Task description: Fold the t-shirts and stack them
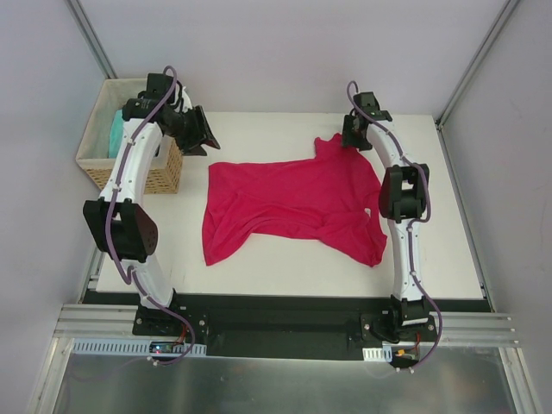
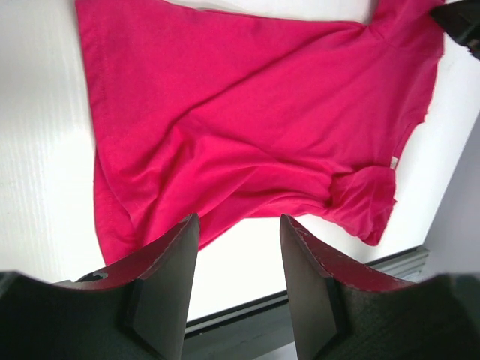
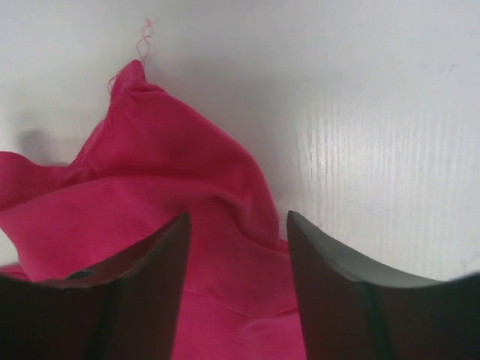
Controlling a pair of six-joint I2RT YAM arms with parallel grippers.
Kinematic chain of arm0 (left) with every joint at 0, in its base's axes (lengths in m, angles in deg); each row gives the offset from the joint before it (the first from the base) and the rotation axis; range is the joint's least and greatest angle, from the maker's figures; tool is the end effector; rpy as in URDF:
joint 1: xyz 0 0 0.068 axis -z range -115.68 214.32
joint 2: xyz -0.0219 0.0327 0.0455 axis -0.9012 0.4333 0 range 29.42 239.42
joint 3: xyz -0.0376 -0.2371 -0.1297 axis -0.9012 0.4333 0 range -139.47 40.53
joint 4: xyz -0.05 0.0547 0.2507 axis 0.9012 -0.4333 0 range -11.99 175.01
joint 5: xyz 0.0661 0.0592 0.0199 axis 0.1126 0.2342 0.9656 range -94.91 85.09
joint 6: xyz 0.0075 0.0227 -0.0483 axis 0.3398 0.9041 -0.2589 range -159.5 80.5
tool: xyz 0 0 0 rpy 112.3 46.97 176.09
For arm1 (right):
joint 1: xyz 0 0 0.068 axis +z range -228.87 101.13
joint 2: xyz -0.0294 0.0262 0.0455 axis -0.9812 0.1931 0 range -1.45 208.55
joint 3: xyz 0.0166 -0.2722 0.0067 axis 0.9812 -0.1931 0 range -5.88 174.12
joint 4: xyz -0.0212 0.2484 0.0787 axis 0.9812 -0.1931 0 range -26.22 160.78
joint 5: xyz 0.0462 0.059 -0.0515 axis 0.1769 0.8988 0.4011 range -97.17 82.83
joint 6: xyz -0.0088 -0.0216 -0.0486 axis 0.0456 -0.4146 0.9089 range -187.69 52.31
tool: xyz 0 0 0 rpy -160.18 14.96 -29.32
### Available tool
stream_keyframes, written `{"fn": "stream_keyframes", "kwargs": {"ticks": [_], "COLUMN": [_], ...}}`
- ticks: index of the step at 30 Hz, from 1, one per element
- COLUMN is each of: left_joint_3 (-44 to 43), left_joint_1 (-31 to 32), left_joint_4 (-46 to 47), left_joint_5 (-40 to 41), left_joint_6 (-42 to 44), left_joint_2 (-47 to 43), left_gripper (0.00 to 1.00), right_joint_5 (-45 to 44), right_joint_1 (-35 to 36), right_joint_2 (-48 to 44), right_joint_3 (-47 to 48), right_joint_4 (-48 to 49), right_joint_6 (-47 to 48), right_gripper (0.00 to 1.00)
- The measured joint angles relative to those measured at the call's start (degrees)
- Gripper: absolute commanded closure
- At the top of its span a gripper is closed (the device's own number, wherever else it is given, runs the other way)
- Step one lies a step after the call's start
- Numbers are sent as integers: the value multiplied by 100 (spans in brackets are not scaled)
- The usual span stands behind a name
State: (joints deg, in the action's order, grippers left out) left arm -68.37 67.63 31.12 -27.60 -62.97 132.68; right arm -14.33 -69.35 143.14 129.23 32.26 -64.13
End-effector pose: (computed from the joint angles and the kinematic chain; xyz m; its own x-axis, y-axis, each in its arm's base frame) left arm 0.3882 -0.0363 0.3746 -0.8066 -0.3215 -0.4961 -0.0126 0.8484 -0.5292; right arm 0.5529 0.0881 0.2040 -0.7264 -0.1841 -0.6621 -0.1271 0.9828 -0.1339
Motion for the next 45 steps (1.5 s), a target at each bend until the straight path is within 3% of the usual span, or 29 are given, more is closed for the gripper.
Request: {"fn": "stream_keyframes", "kwargs": {"ticks": [4,8,12,15,21,24,29,45], "left_joint_3": [-225,-247,66,280,208,44,-284,-813], "left_joint_1": [17,98,240,308,295,286,286,269], "left_joint_4": [-59,-55,-28,-35,179,345,702,1156], "left_joint_5": [-118,-81,393,994,1742,1838,1856,2087], "left_joint_6": [-70,-107,-76,-4,127,223,350,509], "left_joint_2": [-11,-48,-24,282,1491,1991,2455,3215], "left_gripper": [52,53,55,55,55,55,55,55], "right_joint_5": [81,249,413,614,1182,1403,1648,1904], "right_joint_1": [-48,-92,-118,-118,-118,-114,-107,-70], "right_joint_2": [20,-358,-933,-1532,-3613,-4105,-4046,-4039], "right_joint_3": [-76,-787,-1191,-1298,-2848,-3390,-3753,-3696], "right_joint_4": [-63,238,308,317,372,286,-127,-605], "right_joint_6": [-195,-409,-520,-568,-684,-702,-643,-455], "right_gripper": [30,30,31,32,34,36,37,38]}}
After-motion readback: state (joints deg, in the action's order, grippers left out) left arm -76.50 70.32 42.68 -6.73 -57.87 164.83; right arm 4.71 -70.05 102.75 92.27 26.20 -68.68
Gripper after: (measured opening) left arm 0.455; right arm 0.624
